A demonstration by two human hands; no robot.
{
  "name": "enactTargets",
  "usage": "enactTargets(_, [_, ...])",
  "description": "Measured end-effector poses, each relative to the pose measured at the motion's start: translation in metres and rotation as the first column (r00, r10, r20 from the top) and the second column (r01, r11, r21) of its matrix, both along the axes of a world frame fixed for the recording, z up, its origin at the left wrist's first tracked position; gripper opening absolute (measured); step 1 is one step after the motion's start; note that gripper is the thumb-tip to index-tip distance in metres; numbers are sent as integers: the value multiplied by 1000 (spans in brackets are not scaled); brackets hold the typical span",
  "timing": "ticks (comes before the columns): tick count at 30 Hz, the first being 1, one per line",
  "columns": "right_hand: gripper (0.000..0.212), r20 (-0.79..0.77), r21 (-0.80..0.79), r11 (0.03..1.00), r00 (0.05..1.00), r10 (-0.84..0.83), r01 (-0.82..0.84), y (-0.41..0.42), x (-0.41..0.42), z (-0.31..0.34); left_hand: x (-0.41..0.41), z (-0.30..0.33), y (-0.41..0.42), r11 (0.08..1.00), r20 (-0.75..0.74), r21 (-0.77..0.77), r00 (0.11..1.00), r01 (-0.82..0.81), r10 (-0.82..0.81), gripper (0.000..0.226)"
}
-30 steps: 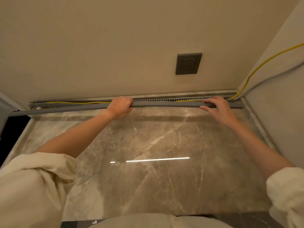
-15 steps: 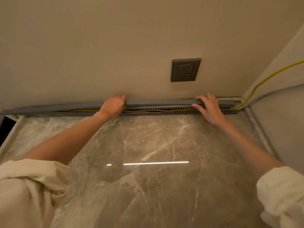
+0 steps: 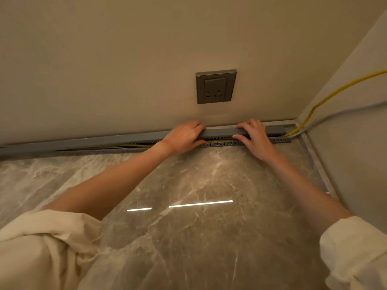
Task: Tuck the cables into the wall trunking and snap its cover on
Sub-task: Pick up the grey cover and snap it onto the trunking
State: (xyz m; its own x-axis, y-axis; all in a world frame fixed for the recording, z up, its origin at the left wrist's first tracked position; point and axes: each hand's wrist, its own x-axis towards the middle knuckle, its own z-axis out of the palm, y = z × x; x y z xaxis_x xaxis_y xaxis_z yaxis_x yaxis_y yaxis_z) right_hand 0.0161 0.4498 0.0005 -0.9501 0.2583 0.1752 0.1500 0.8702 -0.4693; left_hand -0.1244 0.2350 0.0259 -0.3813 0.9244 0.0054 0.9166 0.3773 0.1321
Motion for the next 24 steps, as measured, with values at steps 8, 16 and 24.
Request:
enactTargets(8, [29,-211,-123,970,949,-233,210,16,22,-14,7,-23,16,999,-82,45,997,14,-10,31])
enactTargets(16, [20,-182,-571,574,591,-786,587,25,57,-38,14,-27,31,995,-227,48,971,88,-75,32])
enactTargets(24, [26,51,-650,403,566,-823,645,52,57,-44,13,-36,43,994,-303,-9,947,109,-106,44])
